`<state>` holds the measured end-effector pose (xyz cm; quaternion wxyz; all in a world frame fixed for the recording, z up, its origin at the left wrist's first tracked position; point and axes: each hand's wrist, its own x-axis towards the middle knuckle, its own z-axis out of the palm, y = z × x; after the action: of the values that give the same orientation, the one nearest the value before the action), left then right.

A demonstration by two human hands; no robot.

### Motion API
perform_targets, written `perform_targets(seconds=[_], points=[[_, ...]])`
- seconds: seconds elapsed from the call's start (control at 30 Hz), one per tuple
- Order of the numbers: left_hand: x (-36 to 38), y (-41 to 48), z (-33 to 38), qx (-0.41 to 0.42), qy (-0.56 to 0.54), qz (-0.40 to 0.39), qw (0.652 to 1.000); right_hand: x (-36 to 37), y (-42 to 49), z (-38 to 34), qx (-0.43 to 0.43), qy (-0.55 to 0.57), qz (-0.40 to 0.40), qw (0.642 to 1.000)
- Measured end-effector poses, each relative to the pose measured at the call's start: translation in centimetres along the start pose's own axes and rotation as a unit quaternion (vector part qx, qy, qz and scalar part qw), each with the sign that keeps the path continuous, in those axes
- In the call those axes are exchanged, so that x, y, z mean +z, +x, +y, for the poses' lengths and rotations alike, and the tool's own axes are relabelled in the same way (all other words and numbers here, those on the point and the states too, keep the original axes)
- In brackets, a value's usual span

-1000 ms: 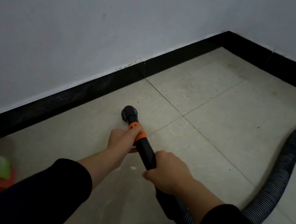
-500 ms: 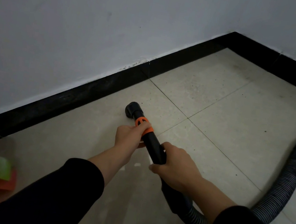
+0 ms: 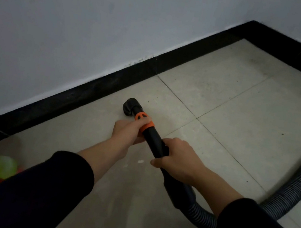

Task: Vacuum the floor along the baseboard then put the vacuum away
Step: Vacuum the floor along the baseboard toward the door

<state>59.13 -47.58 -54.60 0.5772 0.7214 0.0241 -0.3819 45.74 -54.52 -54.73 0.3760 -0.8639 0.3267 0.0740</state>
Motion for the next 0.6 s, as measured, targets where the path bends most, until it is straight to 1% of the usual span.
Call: perform_targets(seconds=[0.07,0.13,0.27,0.6], points=[[-0.6,-0.2,0.1,-0.017,-0.019,-0.016,1.0,0.2,-0.1,-0.3,-0.007,-0.007,0.0,1.0],[-0.9,-0.4,-0.1,-0.013,-0.025,-0.022,0.999,0.4,0.0,-0.6,-0.01,-0.012,0.004,1.0],[-2.2,-0.1,-0.5,-0.017,-0.059,-0.002,0.998,1.0,0.6,-1.3,-0.02,-0.023,0.004,1.0],[-4.4,1.3,-0.1,-0.016,-0.093,0.038,0.995,1.9,2.6,-3.1,-0.053,-0.043,-0.009,0.998]])
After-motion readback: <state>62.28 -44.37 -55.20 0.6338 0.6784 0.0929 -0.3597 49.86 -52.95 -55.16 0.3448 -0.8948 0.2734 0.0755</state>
